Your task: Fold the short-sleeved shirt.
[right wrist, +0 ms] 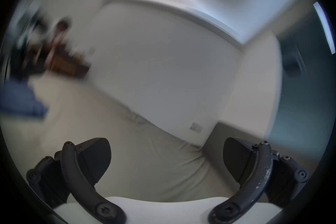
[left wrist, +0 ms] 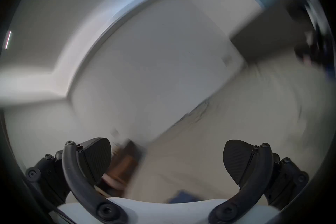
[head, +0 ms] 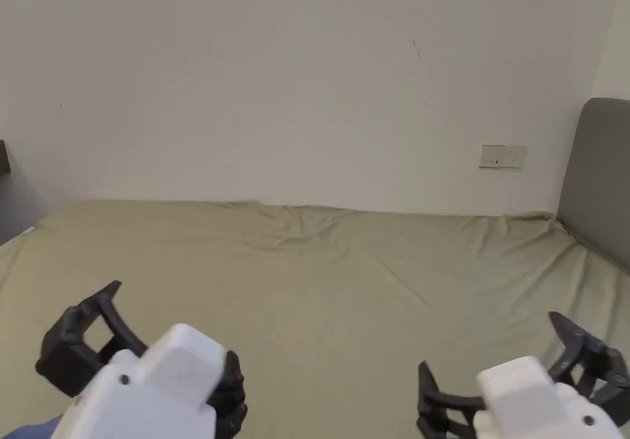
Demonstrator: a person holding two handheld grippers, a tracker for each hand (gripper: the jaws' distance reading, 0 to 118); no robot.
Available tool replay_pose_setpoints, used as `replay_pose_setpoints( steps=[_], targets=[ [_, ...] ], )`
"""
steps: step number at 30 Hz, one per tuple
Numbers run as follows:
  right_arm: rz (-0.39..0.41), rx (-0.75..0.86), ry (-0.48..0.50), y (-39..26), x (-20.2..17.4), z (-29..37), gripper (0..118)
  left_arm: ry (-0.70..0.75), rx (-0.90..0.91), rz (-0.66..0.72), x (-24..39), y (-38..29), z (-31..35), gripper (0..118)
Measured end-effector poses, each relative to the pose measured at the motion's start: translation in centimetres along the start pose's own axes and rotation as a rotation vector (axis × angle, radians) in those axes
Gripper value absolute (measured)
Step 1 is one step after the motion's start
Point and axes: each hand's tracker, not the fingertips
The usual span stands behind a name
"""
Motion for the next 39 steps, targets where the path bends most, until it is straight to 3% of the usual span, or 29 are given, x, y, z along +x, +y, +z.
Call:
replay_pose_setpoints(
  steps=[2, 5, 7, 8, 10, 12, 15, 18, 21, 23, 26, 28, 30, 32, 34, 39],
  targets=[
    [0.299, -0.033, 0.013, 0.1, -2.0, -0.1, 118, -0.019, 0.017, -0.271, 1.3, -1.4, -0.5, 118],
    [0.677, -0.074, -0.110, -1.2, -5.1, -0.4, 118, -0.015, -0.003, -0.457, 3.7, -2.6, -0.8, 118],
    [0.821, -0.067, -0.123, -2.6, -5.9, -0.9, 118, -0.010, 0.011, -0.514, 4.7, -2.0, 0.0, 118],
    [0.833, -0.074, -0.083, -3.1, -6.0, -0.9, 118, -0.023, 0.016, -0.531, 5.4, -2.3, 0.0, 118],
    [0.772, -0.080, -0.015, -3.1, -5.8, -0.6, 118, -0.045, 0.026, -0.543, 6.0, -2.5, 0.3, 118],
    [0.649, -0.065, 0.008, -2.6, -5.2, -0.3, 118, -0.060, 0.040, -0.514, 6.4, -2.3, 0.5, 118],
    [0.418, -0.066, -0.013, -1.4, -3.8, -0.2, 118, -0.073, 0.061, -0.336, 5.7, -1.4, 0.3, 118],
    [0.101, -0.044, -0.059, -0.2, -1.3, 0.1, 118, 0.029, 0.056, -0.036, 3.7, 0.1, -0.3, 118],
    [-0.265, -0.018, -0.040, -0.2, 1.3, 0.4, 118, 0.126, -0.016, 0.324, 1.1, 1.2, -0.6, 118],
    [-0.467, 0.037, -0.011, -0.5, 2.5, 1.1, 118, 0.064, -0.020, 0.580, -0.7, 1.1, -0.7, 118],
    [-0.681, 0.135, 0.029, -1.3, 3.8, 2.1, 118, -0.031, -0.042, 0.958, -3.0, -0.2, -0.7, 118],
    [-0.749, 0.148, 0.004, -1.5, 3.9, 2.4, 118, -0.089, -0.055, 1.139, -3.9, -1.4, -0.7, 118],
    [-0.718, 0.131, -0.036, -1.7, 3.8, 2.5, 118, -0.107, -0.032, 1.174, -4.1, -2.6, -0.5, 118],
    [-0.634, 0.074, -0.091, -1.7, 3.3, 2.3, 118, -0.066, 0.029, 1.091, -3.9, -3.2, 0.1, 118],
    [-0.597, 0.044, -0.084, -2.0, 3.1, 1.9, 118, -0.038, 0.032, 0.997, -3.7, -3.1, 0.6, 118],
    [-0.682, 0.073, -0.108, -2.1, 3.0, 1.8, 118, 0.006, 0.050, 0.920, -3.7, -2.5, 0.8, 118]
  ],
)
